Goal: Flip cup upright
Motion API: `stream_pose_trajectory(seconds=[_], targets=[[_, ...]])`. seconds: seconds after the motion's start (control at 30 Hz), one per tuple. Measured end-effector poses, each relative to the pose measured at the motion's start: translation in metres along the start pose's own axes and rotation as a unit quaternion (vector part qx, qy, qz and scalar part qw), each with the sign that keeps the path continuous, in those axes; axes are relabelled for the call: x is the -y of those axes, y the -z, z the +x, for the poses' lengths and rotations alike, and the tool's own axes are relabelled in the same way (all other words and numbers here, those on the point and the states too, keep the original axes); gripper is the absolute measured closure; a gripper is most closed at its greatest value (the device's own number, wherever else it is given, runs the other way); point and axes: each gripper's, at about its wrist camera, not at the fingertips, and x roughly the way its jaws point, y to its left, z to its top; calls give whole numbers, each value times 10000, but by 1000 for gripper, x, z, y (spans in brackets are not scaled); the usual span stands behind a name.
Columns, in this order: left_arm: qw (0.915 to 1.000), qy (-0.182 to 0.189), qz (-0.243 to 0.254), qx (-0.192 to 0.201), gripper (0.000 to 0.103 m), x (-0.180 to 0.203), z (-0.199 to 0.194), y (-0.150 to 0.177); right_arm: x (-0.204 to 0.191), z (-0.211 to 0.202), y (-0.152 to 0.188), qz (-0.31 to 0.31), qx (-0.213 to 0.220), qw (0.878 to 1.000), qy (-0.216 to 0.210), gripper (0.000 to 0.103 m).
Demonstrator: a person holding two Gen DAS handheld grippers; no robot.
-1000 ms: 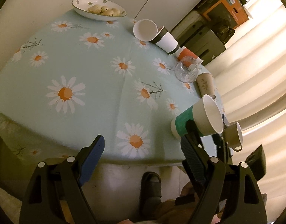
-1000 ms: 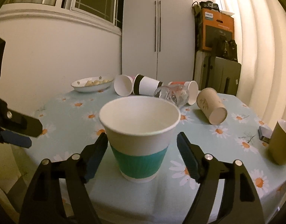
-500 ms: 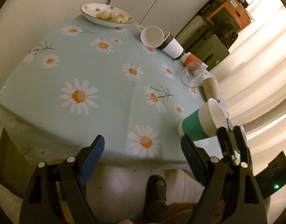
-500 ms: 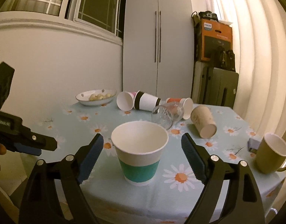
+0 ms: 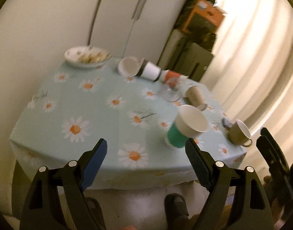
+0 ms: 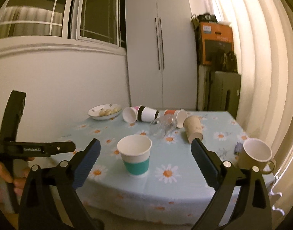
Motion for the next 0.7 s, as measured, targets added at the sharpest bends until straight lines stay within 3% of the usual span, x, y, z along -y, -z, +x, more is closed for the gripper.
stream_pose_trajectory(seconds=[0.13,0.23,0.37,0.7], targets=[[9985,9,474,284,21,25,-17,14,8,-21,-2,-87,-196,9996,-158,8],[9956,8,796,489,11,39,-29,23,10,-33,1,-266,-371,9987,-236,6],[9902,164,1206,683,10,57,-46,38,11,-49,6,-439,-401,9981,-174,5],[9860,166,1469,771,6,78,-59,64,19,-68,21,-293,-425,9987,-14,5]])
